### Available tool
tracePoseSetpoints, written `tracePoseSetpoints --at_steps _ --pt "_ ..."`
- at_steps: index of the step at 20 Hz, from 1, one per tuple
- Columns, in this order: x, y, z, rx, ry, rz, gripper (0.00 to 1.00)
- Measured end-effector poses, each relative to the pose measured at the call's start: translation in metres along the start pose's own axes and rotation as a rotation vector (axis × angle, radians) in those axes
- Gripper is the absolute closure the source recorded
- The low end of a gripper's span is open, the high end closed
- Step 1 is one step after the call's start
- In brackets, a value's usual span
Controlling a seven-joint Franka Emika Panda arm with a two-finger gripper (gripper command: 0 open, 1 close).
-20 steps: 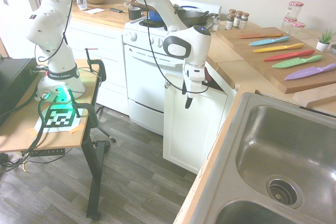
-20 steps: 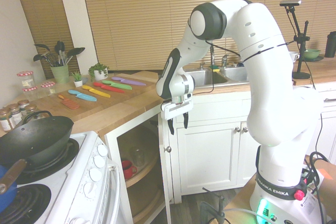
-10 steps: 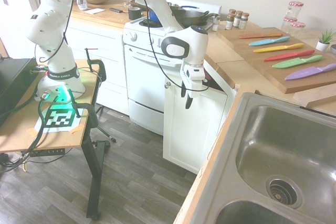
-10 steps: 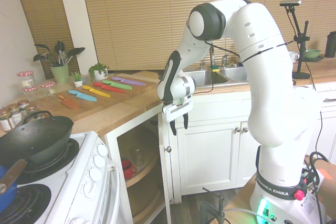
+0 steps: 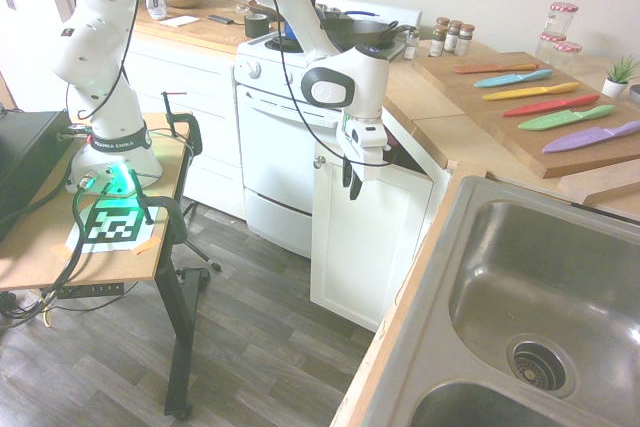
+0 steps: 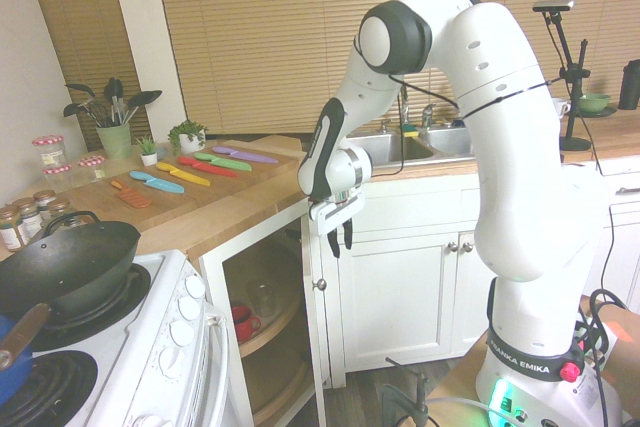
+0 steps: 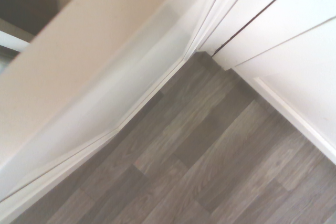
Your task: Close the cabinet
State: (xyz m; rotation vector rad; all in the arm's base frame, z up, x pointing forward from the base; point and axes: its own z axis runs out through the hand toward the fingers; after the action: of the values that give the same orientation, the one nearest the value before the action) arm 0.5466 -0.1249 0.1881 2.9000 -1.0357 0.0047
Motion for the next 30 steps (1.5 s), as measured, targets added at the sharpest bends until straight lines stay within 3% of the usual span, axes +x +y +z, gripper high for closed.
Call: tracePoseSetpoints --at_steps 9,15,30 --pt "-0.005 -0.005 -0.005 -0.017 0.013 -0.044 1.0" --pt "-0.013 -0.019 -0.003 -0.059 0.011 -0.127 1.0" --pt "-0.021 -0.108 -0.014 -0.11 0.003 -0.304 1.0"
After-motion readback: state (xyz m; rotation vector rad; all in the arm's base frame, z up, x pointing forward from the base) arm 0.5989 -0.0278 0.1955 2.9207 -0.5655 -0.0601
